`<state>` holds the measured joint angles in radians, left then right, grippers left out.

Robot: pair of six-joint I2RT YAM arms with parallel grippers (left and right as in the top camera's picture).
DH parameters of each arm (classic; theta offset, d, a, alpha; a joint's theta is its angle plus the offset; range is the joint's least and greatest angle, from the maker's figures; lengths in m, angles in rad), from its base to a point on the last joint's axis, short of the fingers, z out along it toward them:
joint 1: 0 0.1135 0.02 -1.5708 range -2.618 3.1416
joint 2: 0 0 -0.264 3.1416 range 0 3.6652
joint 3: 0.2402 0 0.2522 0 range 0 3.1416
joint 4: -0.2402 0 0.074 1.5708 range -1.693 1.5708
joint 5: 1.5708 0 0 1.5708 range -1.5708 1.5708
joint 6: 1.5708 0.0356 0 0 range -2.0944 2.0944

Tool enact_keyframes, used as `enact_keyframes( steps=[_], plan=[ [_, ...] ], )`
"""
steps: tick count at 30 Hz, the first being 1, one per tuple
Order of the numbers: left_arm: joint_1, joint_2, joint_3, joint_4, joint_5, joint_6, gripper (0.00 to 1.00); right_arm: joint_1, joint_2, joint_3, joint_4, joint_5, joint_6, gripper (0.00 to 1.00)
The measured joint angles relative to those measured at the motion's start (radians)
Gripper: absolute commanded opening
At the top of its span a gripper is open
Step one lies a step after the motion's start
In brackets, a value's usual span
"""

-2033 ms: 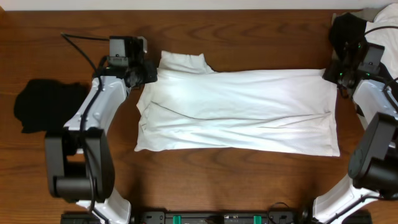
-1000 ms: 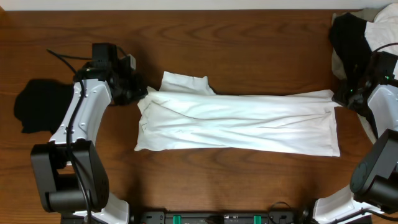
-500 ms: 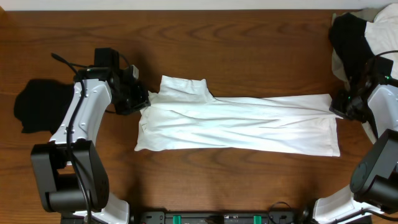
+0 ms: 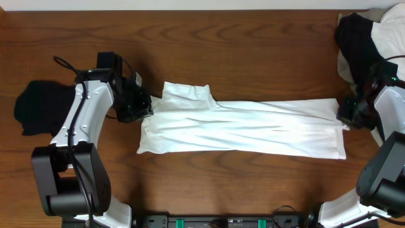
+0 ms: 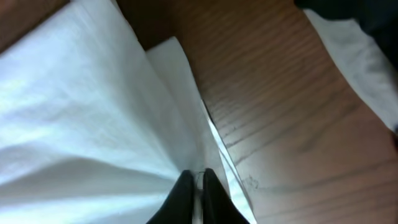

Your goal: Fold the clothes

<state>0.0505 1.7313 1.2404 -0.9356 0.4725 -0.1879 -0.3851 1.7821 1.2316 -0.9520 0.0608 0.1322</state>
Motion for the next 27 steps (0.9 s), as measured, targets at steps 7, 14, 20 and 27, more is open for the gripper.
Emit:
enact_keyframes(
  steps=[7,14,20,27],
  plan=[
    [0.0,0.0,0.0,-0.042,0.0,0.0,0.06,0.0,0.0,0.0,-0.005,0.004,0.001,0.11],
    [0.0,0.0,0.0,-0.058,0.0,0.0,0.06,0.0,0.0,0.0,-0.013,-0.034,0.001,0.13],
    [0.0,0.0,0.0,-0.062,0.0,0.0,0.06,0.0,0.0,0.0,-0.032,-0.092,0.002,0.25],
    [0.0,0.0,0.0,-0.065,0.0,0.0,0.06,0.0,0.0,0.0,-0.031,-0.111,0.002,0.2]
  ],
)
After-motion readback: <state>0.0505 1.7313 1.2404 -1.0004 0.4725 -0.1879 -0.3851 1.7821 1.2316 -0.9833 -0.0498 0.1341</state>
